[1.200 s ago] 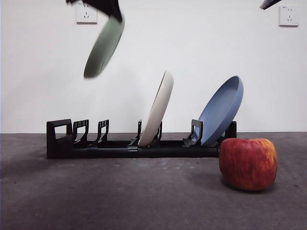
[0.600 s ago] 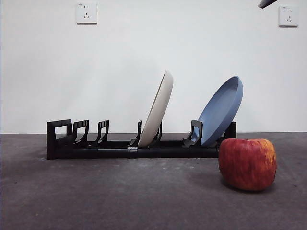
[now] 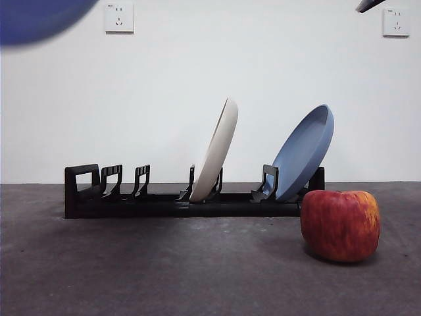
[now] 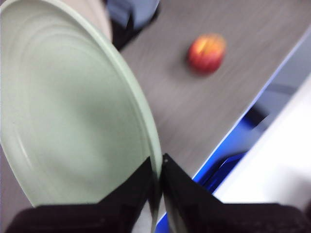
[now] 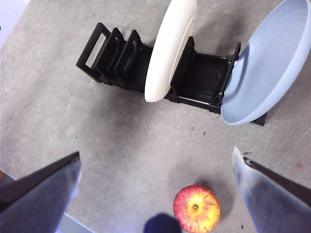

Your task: Take the green plate from the plate rack,put the plate on the table,take the apple from the table,put the apple in the plate

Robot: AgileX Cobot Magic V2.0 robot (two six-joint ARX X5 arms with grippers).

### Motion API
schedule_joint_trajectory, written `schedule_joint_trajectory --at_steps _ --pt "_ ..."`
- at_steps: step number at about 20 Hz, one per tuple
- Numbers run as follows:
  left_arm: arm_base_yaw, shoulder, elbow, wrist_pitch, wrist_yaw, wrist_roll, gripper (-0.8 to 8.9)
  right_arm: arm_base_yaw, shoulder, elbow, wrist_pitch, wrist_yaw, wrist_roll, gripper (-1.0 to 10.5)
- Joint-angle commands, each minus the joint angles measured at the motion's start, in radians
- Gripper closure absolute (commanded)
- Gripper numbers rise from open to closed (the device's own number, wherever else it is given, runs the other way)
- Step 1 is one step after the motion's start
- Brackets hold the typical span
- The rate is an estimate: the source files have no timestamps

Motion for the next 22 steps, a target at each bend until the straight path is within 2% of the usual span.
schedule_joint_trajectory --at_steps 1,5,8,11,13,16,19,22 --pt "-0.026 0.014 -0.179 0.078 -0.107 -0.107 8.22 0.001 0.002 0.002 0.003 0.003 -0.008 2.3" --pt "-0.023 0.119 -0.379 0.338 -0.122 -0.063 8.22 0.002 0.002 0.002 -0.001 0.003 -0.007 2.3" --pt "-0.001 0.255 -0.401 0.470 -0.122 0.002 8.22 0.002 0.002 0.002 -0.004 0.003 -0.007 2.3" --pt "0.039 0.375 -0.401 0.628 -0.102 0.117 8.22 0.002 0.002 0.002 -0.006 0.003 -0.007 2.3" --pt "0.088 0.453 -0.401 0.686 -0.029 0.165 8.22 0.002 0.002 0.002 -0.008 0.003 -0.008 2.3" --pt "0.170 0.530 -0.401 0.689 0.116 0.192 8.22 0.002 0.002 0.002 -0.011 0.003 -0.008 2.3" --pt "0.237 0.585 -0.401 0.689 0.270 0.195 8.22 0.002 0.002 0.002 -0.011 0.003 -0.016 2.3" --pt "0.252 0.616 -0.401 0.686 0.391 0.199 8.22 0.002 0.002 0.002 -0.011 0.003 -0.020 2.3"
